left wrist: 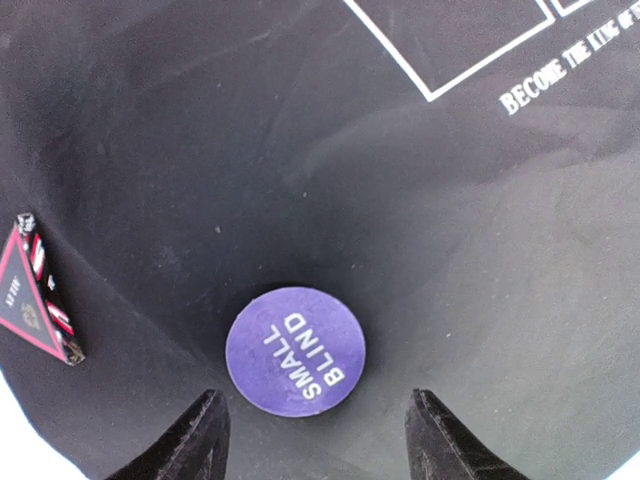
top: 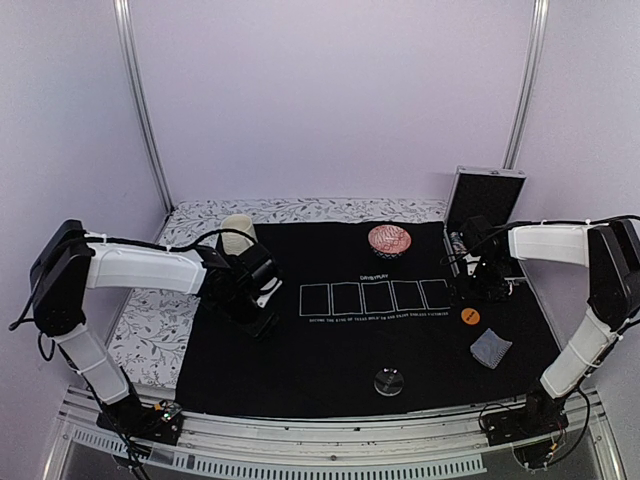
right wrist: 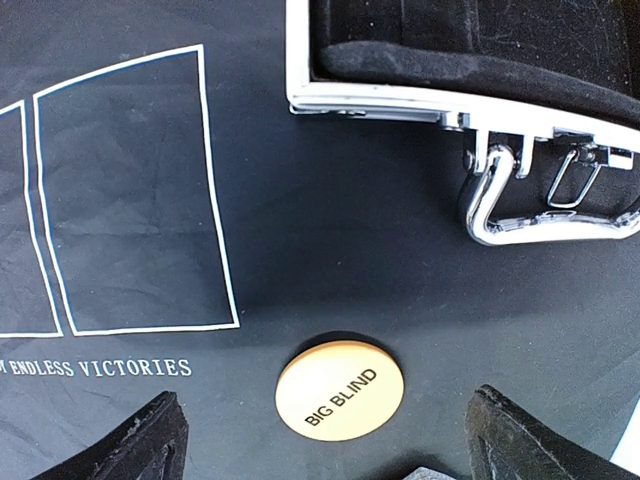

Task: Distribute texas hold em gaming equipment
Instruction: Move the small blind button to the poker table mat.

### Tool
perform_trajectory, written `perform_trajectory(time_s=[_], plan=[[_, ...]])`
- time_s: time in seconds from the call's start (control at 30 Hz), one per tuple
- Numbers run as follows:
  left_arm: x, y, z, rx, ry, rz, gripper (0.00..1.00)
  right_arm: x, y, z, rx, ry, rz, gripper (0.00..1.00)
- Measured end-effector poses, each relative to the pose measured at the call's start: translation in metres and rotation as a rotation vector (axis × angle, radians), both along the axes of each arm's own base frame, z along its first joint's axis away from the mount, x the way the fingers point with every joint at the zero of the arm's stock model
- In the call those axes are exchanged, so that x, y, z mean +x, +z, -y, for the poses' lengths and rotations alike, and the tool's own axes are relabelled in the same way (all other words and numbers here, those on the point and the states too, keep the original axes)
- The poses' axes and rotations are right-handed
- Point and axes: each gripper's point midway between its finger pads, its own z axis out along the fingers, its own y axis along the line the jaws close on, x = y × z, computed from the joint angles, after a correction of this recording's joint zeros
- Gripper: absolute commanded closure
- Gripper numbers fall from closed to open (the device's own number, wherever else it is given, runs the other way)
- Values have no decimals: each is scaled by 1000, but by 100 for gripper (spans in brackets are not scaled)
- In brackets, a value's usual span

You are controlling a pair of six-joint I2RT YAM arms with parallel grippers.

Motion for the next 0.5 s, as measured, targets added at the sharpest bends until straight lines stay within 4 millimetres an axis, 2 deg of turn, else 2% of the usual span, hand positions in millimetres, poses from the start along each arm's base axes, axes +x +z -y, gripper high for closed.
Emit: perform_trajectory(time_s=[0.27, 0.5], plan=[[3, -1, -1, -24, 10, -13, 39, 0, 2, 0, 0, 9, 6, 1], [2, -13, -1, -53, 15, -32, 41, 1, 5, -1, 2, 16, 14, 1]])
